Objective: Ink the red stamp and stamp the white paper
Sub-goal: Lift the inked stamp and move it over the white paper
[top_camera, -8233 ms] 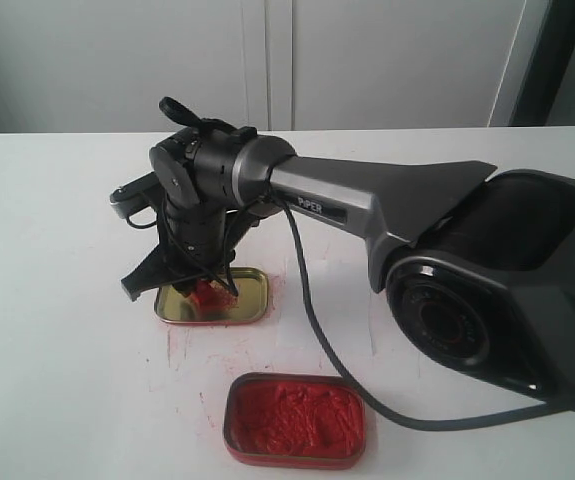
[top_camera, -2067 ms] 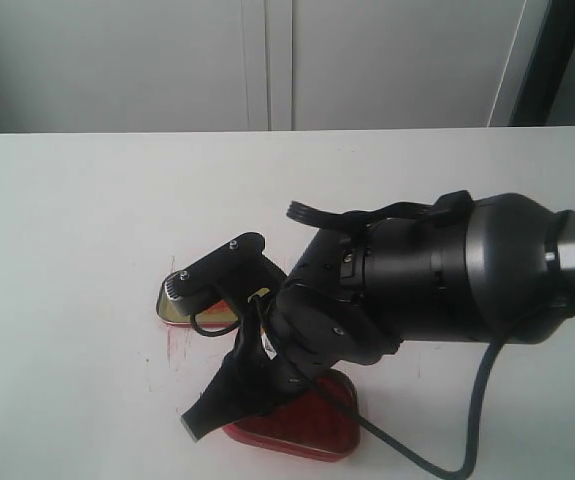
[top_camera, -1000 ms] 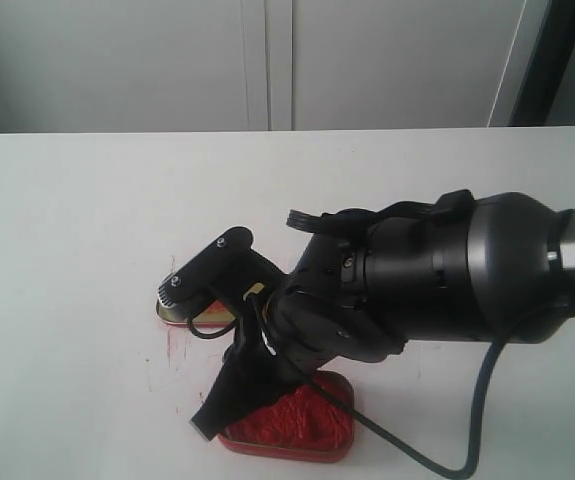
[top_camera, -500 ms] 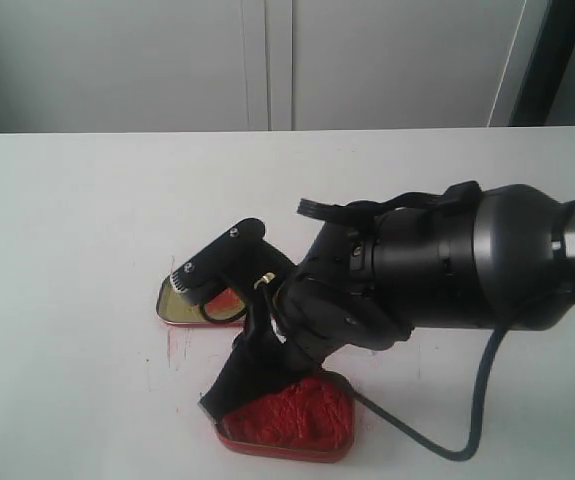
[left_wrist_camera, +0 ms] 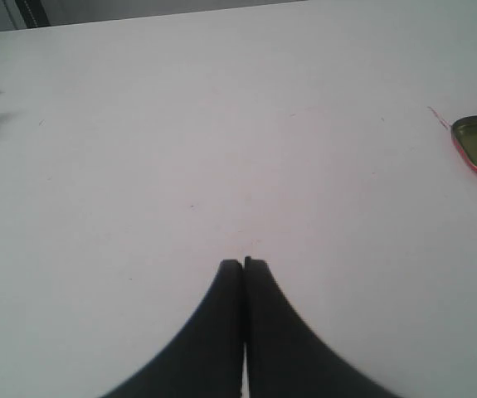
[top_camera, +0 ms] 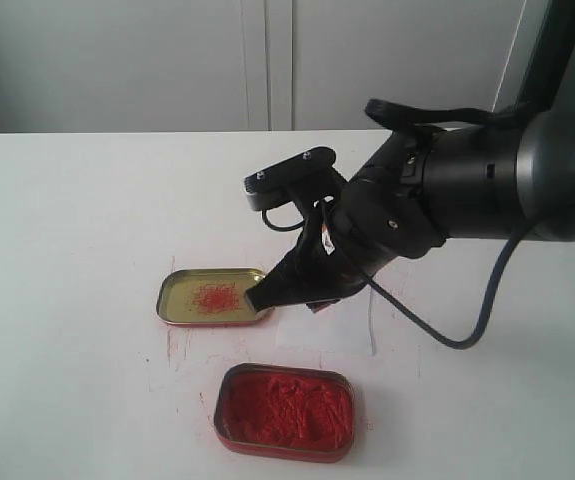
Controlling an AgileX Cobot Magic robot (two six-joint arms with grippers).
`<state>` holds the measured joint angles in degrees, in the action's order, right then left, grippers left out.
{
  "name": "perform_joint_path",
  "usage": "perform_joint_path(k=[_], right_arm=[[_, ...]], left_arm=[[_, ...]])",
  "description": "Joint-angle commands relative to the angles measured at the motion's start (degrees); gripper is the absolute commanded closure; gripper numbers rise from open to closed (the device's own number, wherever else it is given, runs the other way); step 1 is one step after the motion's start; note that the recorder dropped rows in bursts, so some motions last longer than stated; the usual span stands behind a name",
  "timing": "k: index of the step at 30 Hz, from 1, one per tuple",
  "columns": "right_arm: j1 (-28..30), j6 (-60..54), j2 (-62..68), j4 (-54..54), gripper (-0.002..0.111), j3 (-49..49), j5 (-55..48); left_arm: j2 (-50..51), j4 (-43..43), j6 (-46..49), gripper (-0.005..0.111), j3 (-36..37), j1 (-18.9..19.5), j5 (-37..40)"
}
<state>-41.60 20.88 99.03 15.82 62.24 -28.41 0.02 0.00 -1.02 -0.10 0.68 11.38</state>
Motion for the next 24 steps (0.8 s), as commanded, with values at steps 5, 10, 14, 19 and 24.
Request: perform_joint_path(k=[5,10,14,19,24], right_arm=[[1.1,0.4,1.5,2.0,0.108,3.7,-0.6],[1.6,0.7,3.5,2.2,0.108,5.6,-1.3],[3.4,2.4,5.7,2.1,0.108,7.3,-3.1],[4.5,2.5,7.5,1.9,0.108,7.9,-3.5],[4.6,3.1,8.7,1.7,0.108,7.9,-3.5]], left_arm=[[0.0,-0.3,-0.2,0.107,0.1,-0.3,-0.3],[0.0,-0.3,-0.2,0.107,0.1,-0.3,-0.3],[0.0,-0.3,-0.2,0.107,0.1,-0.3,-0.3],[0.0,-0.3,-0.2,0.107,0.1,-0.3,-0.3],[0.0,-0.3,-0.2,0.107,0.1,-0.3,-0.3]])
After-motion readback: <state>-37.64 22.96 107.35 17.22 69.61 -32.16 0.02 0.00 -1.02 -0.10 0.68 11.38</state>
